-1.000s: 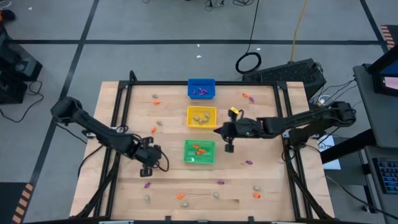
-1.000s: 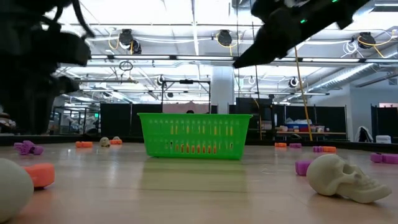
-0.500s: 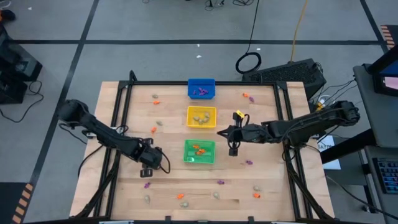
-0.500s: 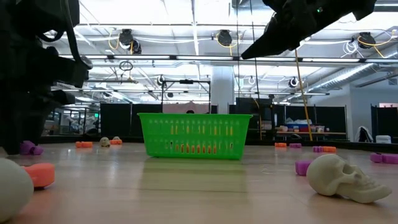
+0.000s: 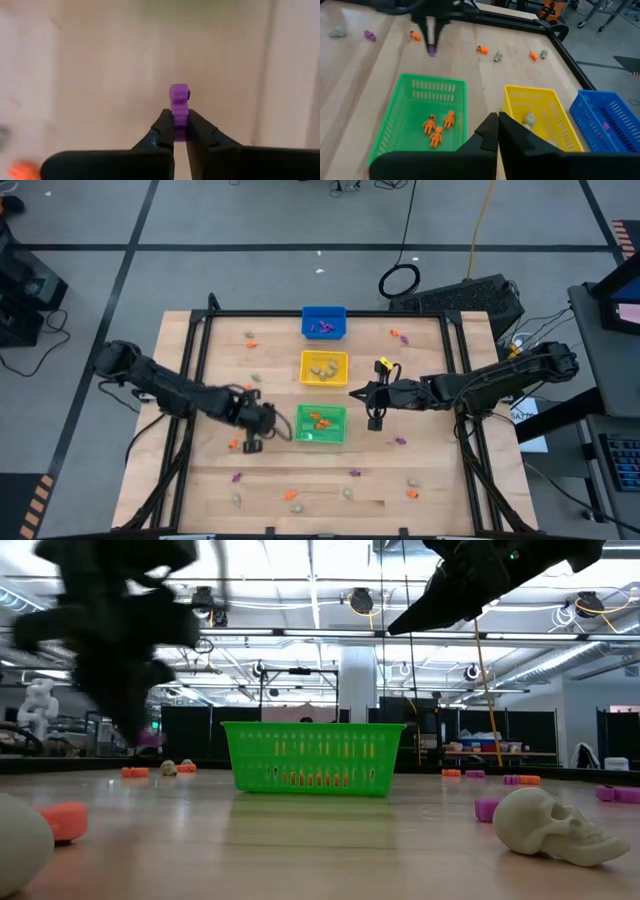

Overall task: Sort Halloween decoration
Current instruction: Put the purple skeleton toy into the blue bin

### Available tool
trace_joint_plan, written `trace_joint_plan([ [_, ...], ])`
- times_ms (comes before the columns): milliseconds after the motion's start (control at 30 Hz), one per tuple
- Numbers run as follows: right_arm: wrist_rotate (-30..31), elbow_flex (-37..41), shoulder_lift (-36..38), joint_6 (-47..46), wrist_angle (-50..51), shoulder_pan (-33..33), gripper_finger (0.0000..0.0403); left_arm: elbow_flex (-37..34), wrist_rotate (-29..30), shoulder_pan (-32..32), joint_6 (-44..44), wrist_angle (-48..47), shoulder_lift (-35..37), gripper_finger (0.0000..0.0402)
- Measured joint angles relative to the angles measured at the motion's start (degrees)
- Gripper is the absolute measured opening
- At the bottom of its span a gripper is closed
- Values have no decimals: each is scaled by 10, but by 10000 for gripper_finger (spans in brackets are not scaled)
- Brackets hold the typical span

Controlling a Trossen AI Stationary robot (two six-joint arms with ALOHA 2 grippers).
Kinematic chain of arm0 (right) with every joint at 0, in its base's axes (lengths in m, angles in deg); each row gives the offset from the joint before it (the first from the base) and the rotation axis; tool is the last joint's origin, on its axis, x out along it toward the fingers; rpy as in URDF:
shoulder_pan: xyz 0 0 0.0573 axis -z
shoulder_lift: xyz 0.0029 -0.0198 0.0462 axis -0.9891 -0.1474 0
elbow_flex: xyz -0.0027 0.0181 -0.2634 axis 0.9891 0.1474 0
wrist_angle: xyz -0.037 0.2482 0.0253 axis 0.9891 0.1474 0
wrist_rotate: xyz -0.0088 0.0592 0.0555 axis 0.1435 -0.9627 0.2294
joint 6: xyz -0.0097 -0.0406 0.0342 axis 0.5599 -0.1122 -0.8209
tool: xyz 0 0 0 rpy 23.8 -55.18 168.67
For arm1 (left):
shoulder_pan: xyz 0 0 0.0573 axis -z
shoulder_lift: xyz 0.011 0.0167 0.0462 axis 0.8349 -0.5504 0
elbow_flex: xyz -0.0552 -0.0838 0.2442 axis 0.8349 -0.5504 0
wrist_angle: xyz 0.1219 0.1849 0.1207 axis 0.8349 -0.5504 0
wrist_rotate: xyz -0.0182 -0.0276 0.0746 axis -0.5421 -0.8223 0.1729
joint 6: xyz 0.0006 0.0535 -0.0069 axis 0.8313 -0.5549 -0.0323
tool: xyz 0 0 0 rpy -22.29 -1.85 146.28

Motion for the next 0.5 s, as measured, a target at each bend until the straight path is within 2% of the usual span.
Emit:
trace_joint_plan([
  [200, 0, 0, 0, -4, 0, 0, 0, 51, 14, -135, -89, 0, 0, 10],
  [433, 0, 0, 0, 2, 0, 0, 0, 156, 16, -311, -200, 28, -10, 9],
  [500, 0, 0, 0, 1, 0, 0, 0, 193, -1, -353, -228, 27, -30, 9],
])
